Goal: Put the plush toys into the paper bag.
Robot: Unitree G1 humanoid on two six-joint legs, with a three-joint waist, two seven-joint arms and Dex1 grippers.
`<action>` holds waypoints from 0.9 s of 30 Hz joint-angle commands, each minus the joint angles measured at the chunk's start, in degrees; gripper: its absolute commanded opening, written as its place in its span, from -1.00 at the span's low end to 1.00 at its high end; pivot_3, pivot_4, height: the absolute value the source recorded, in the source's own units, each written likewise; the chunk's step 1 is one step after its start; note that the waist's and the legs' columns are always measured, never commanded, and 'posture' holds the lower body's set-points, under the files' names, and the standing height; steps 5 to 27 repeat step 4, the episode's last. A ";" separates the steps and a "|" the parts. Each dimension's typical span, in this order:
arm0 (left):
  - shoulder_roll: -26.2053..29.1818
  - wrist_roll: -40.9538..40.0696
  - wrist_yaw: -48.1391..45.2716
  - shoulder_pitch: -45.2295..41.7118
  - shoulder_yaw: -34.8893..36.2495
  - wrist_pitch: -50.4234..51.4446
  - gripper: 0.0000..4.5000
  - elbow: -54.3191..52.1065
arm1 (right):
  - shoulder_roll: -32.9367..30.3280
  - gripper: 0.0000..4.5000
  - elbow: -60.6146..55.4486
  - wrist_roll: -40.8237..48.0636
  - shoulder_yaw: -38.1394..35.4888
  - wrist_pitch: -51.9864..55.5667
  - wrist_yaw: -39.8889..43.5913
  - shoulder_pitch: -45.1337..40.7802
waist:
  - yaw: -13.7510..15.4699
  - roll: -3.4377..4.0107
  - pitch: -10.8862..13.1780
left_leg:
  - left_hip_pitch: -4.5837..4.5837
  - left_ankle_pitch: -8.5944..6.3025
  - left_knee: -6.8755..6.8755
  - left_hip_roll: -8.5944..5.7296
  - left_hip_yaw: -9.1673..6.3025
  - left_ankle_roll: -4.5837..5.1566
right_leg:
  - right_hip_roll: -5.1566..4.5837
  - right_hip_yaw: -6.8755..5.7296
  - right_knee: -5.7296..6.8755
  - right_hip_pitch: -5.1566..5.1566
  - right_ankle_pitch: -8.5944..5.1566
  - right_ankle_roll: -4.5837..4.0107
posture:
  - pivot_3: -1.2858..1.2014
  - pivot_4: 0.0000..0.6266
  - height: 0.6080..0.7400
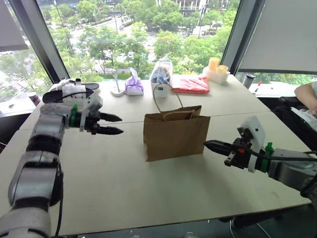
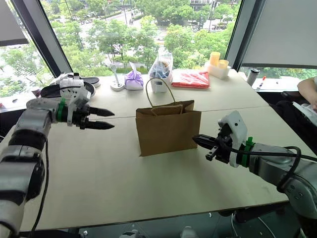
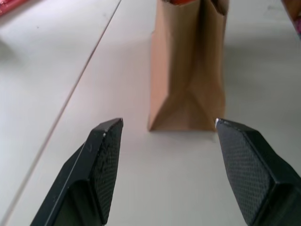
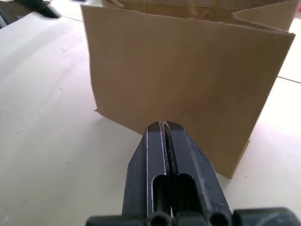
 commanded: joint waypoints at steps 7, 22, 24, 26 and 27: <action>-0.79 -14.12 16.74 15.00 9.86 22.31 0.42 -37.36 | -2.17 -1.00 1.38 -3.15 1.45 -2.03 5.10 -1.79 | -0.02 -0.08 0.05 | 0.03 0.00 0.00 -0.01 -0.02 -0.01 | -0.02 0.05 -0.04 0.02 0.00 0.00 | 0.03 -0.52 1.00; -0.79 -14.12 16.74 15.00 9.86 22.31 0.42 -37.36 | -2.17 -1.00 1.38 -3.15 1.45 -2.03 5.10 -1.79 | -0.02 -0.08 0.05 | 0.03 0.00 0.00 -0.01 -0.02 -0.01 | -0.02 0.05 -0.04 0.02 0.00 0.00 | 0.03 -0.52 1.00; -0.79 -14.12 16.74 15.00 9.86 22.31 0.42 -37.36 | -2.17 -1.00 1.38 -3.15 1.45 -2.03 5.10 -1.79 | -0.02 -0.08 0.05 | 0.03 0.00 0.00 -0.01 -0.02 -0.01 | -0.02 0.05 -0.04 0.02 0.00 0.00 | 0.03 -0.52 1.00; -0.79 -14.12 16.74 15.00 9.86 22.31 0.42 -37.36 | -2.17 -1.00 1.38 -3.15 1.45 -2.03 5.10 -1.79 | -0.02 -0.08 0.05 | 0.03 0.00 0.00 -0.01 -0.02 -0.01 | -0.02 0.05 -0.04 0.02 0.00 0.00 | 0.03 -0.52 1.00; -0.79 -14.12 16.74 15.00 9.86 22.31 0.42 -37.36 | -2.17 -1.00 1.38 -3.15 1.45 -2.03 5.10 -1.79 | -0.02 -0.08 0.05 | 0.03 0.00 0.00 -0.01 -0.02 -0.01 | -0.02 0.05 -0.04 0.02 0.00 0.00 | 0.03 -0.52 1.00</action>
